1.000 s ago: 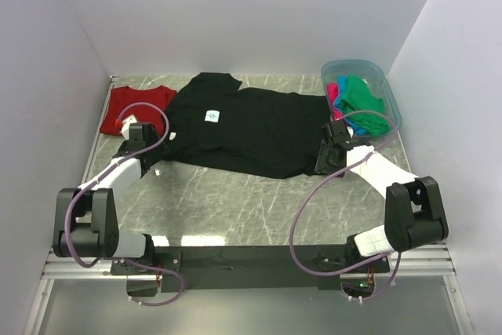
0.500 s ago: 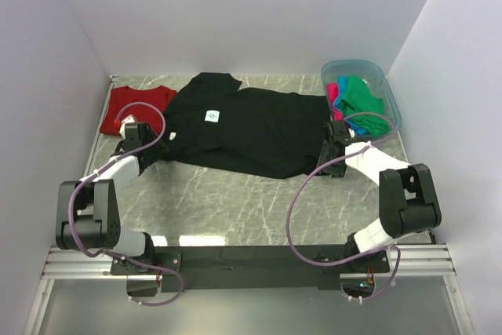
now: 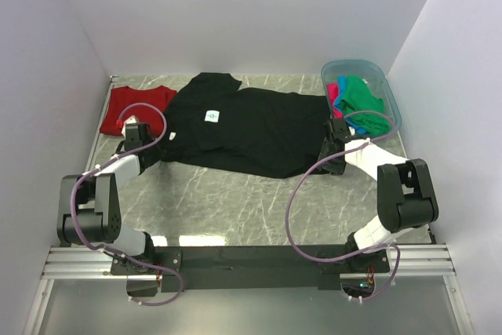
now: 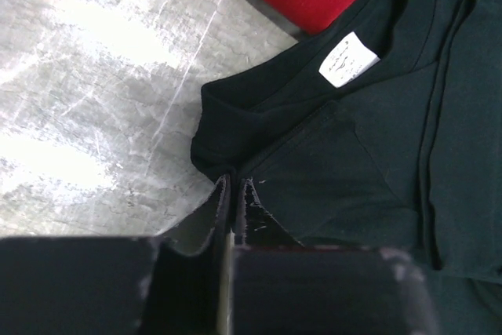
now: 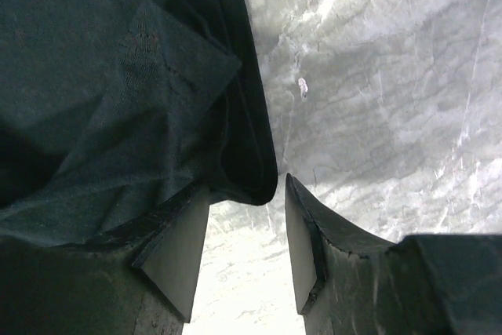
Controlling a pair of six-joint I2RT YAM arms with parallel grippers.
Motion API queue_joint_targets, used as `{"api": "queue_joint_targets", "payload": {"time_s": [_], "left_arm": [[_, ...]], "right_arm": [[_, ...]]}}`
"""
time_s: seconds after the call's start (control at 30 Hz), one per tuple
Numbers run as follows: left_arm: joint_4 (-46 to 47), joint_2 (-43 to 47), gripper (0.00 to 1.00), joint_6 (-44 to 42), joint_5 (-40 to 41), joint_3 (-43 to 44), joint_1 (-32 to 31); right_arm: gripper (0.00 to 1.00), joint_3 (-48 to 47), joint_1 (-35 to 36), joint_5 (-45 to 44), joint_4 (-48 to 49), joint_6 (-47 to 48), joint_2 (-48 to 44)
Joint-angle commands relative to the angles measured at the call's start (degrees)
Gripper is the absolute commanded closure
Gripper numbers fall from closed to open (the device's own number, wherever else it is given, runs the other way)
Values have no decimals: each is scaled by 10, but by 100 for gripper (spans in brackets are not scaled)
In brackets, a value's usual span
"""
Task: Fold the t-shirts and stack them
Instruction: Fold the tshirt
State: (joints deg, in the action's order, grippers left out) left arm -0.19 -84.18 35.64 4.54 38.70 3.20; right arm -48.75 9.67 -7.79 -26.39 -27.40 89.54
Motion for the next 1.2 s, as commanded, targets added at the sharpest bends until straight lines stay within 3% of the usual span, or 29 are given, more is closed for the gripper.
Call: {"api": "queue_joint_targets", "payload": {"time_s": [0.0, 0.07, 0.17, 0.23, 0.27, 0.7, 1.13, 1.17], "left_arm": [[17, -2, 99, -9, -7, 22, 14], [14, -5, 100, -10, -11, 26, 16], [12, 0, 99, -12, -11, 28, 22], [10, 3, 99, -13, -13, 27, 29], [9, 9, 99, -14, -13, 26, 34], [-17, 89, 99, -2, 43, -6, 54], [-53, 193, 99, 36, 62, -62, 54], [-58, 204, 92, 43, 64, -66, 54]], "right_arm": [[50, -23, -9, 0, 19, -6, 18], [52, -24, -10, 6, 25, -8, 22], [65, -29, -12, 8, 24, -9, 34], [82, -30, -14, 9, 20, -8, 35], [100, -29, -15, 7, 20, -9, 33], [100, -31, -20, -109, -70, 0, -62], [100, 5, -7, -83, -88, -16, -115], [100, 8, -7, -81, -88, -17, -131]]}}
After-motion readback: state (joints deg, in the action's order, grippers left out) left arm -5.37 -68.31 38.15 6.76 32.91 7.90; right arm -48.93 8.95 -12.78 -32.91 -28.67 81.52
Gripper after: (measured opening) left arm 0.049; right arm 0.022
